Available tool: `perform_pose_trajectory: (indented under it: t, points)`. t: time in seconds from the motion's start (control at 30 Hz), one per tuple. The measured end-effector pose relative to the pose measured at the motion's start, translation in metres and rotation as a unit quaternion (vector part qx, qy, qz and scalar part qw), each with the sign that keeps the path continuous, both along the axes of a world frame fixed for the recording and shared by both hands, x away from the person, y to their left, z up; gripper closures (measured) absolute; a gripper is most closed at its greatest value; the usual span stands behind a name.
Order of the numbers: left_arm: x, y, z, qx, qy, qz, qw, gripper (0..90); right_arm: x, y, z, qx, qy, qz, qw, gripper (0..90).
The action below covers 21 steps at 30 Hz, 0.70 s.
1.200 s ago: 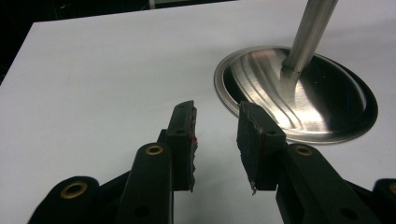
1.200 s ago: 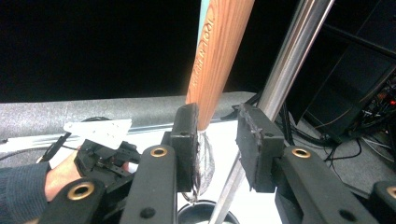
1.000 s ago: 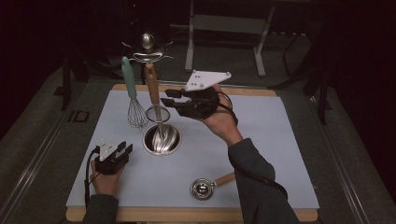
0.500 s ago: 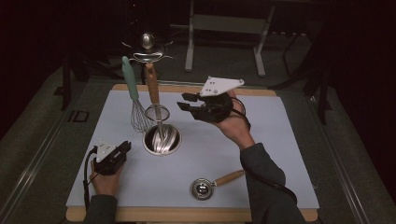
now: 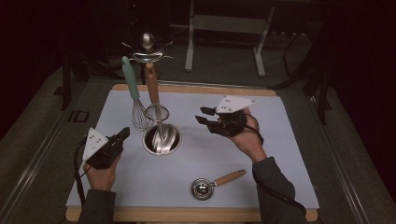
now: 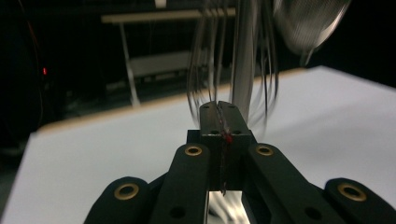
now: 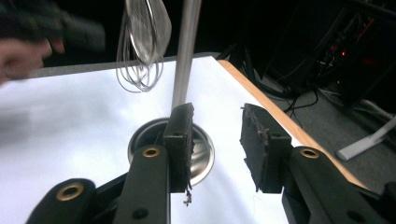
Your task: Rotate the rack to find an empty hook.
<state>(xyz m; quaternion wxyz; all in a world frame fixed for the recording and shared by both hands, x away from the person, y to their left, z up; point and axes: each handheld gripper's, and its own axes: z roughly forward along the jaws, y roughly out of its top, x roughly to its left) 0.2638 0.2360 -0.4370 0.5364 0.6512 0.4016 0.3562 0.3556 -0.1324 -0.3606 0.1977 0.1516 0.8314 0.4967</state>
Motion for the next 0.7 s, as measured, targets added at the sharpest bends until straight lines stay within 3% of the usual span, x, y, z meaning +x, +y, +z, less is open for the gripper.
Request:
perform_pose_trajectory:
  t: [0.23, 0.5, 0.7]
  points:
    - [0.005, -0.006, 0.045, 0.008, -0.053, -0.010, 0.9985, 90.0, 0.001, -0.020, -0.027, 0.012, 0.030, -0.020, 0.9993, 63.1]
    - [0.010, -0.011, 0.078, 0.004, -0.090, -0.008, 0.9959, 90.0, -0.004, -0.034, -0.061, -0.009, 0.051, -0.042, 0.9978, 62.3]
    - [0.012, -0.012, 0.097, 0.001, -0.107, -0.010, 0.9942, 90.0, -0.007, -0.046, -0.079, 0.004, 0.067, -0.058, 0.9960, 62.0]
